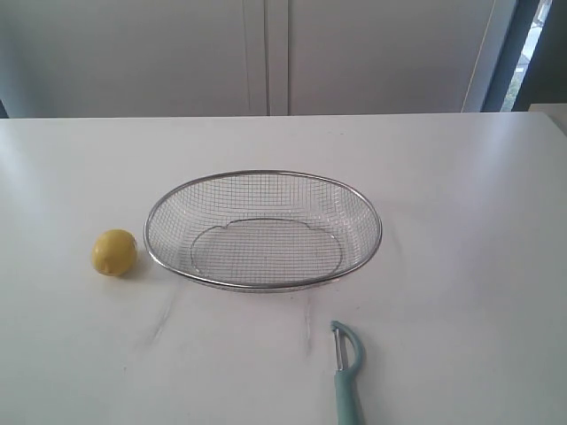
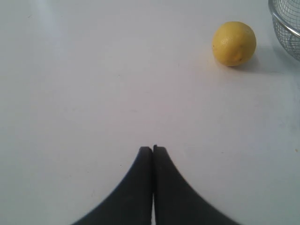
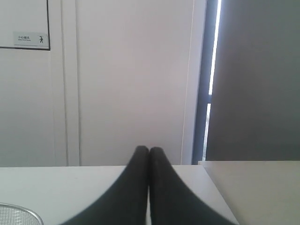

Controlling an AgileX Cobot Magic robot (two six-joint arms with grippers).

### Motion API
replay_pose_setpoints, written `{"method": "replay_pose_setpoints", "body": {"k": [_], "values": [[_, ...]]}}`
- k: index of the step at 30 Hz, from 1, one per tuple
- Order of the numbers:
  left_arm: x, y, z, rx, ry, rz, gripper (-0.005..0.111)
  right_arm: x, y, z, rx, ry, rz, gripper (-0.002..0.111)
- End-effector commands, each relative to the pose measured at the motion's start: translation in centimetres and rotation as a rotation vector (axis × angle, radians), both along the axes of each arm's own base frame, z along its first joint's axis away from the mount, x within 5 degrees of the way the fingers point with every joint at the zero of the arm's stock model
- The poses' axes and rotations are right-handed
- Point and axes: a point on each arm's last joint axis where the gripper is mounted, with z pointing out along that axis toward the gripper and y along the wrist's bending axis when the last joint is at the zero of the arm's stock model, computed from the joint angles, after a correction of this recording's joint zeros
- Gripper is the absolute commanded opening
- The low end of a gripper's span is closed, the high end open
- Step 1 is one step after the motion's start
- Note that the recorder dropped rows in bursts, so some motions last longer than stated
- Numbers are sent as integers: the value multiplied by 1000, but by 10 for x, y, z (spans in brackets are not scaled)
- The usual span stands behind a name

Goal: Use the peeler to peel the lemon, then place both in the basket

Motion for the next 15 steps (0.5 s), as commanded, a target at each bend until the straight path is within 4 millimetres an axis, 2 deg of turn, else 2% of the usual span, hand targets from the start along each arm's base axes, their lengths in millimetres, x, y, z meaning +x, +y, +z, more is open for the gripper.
{"method": "replay_pose_setpoints", "body": {"k": [1, 7, 15], "values": [[-1, 0, -5, -8, 27, 1, 0, 3, 0, 17, -2, 31, 3, 0], [-1, 0, -5, -8, 27, 1, 0, 3, 0, 27, 34, 32, 10, 0], [-1, 0, -5, -8, 27, 1, 0, 3, 1, 23, 171, 71, 29, 0]]}}
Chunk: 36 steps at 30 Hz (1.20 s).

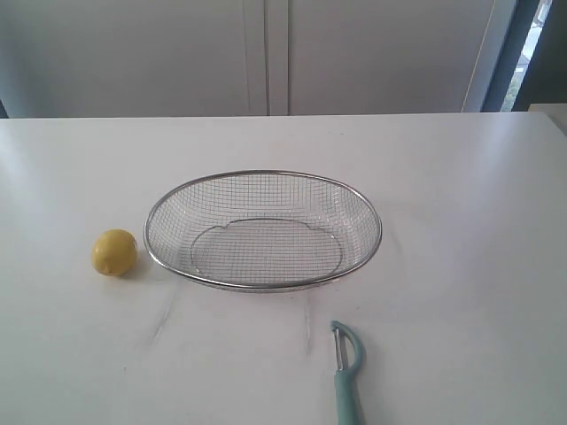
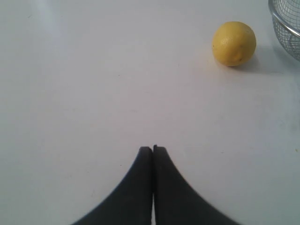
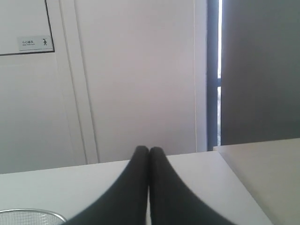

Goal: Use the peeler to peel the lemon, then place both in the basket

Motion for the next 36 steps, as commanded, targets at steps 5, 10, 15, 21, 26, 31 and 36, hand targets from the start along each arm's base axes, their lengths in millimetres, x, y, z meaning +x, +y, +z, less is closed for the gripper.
{"method": "replay_pose_setpoints", "body": {"k": [5, 10, 15, 21, 26, 31, 36], "values": [[-1, 0, -5, -8, 27, 1, 0, 0, 0, 0, 56, 10, 6, 0], [-1, 0, -5, -8, 27, 1, 0, 1, 0, -1, 56, 16, 6, 0], [-1, 0, -5, -8, 27, 1, 0, 1, 0, -2, 61, 25, 7, 0], [-1, 0, -5, -8, 27, 1, 0, 10, 0, 3, 81, 107, 10, 0], [-1, 0, -5, -8, 27, 1, 0, 27, -1, 14, 85, 225, 12, 0], [-1, 0, -5, -8, 27, 1, 0, 45, -2, 24, 90, 310, 13, 0], [-1, 0, -5, -8, 27, 1, 0, 63, -3, 28, 95, 413, 15, 0]]}}
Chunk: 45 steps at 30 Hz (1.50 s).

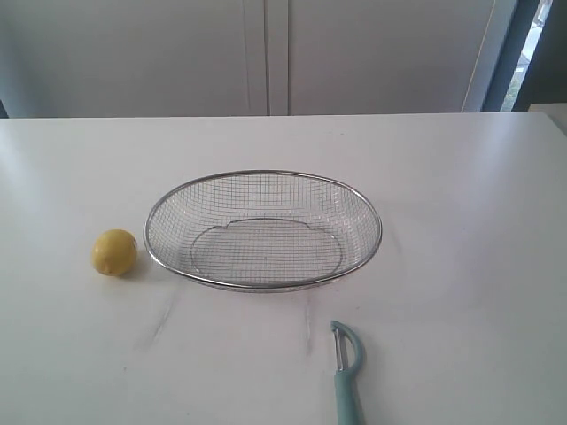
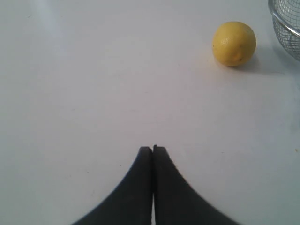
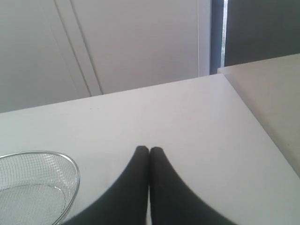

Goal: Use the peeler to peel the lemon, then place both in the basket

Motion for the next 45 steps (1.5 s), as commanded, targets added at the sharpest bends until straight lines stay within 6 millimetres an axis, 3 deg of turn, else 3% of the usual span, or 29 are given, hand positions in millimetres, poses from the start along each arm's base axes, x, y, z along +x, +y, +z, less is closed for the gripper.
{"method": "replay_pose_setpoints", "body": {"k": [1, 5, 13, 20, 23, 34, 45], "values": [[-1, 0, -5, -8, 27, 1, 0, 13, -1, 3, 1, 61, 2, 0], [-1, 0, -5, -8, 27, 1, 0, 23, -2, 2, -41, 75, 13, 0], [-1, 0, -5, -8, 27, 1, 0, 23, -2, 2, -42, 74, 15, 0], [-1, 0, -5, -8, 27, 1, 0, 61, -3, -14, -7, 539, 58, 0], [-1, 0, -5, -8, 27, 1, 0, 74, -2, -22, 1, 639, 76, 0], [-1, 0, -5, -8, 27, 1, 0, 95, 22, -44, -17, 780, 212, 0], [-1, 0, -5, -8, 27, 1, 0, 103, 63, -62, -32, 887, 362, 0]]}}
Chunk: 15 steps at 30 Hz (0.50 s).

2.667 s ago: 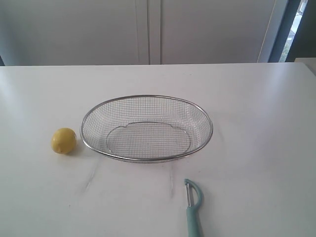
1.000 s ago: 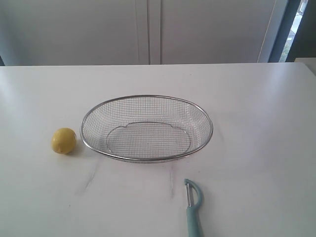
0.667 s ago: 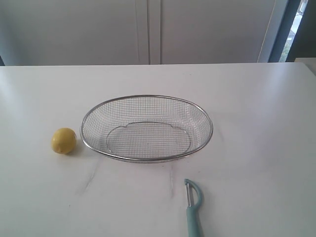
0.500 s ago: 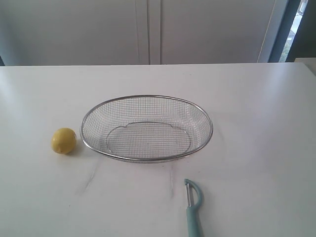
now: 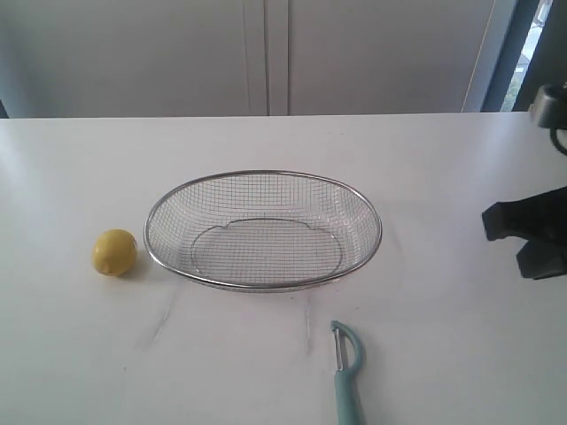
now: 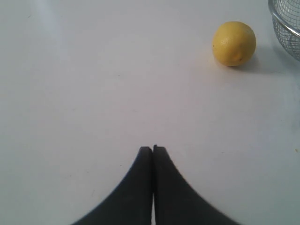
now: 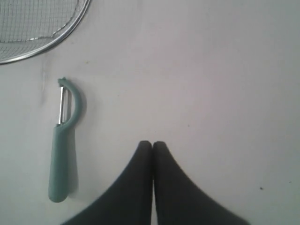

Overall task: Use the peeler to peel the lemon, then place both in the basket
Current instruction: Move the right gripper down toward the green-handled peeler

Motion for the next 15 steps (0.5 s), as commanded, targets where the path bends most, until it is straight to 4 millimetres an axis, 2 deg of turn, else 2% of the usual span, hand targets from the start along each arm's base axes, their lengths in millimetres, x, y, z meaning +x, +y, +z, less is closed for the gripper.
{"method": "replay_pose_setpoints", "body": {"k": [1, 15], "values": [[-1, 0, -5, -8, 27, 1, 0, 2, 18, -4, 12, 29, 52, 0], [-1, 0, -5, -8, 27, 1, 0, 4, 70, -27, 23, 102, 160, 0]]}}
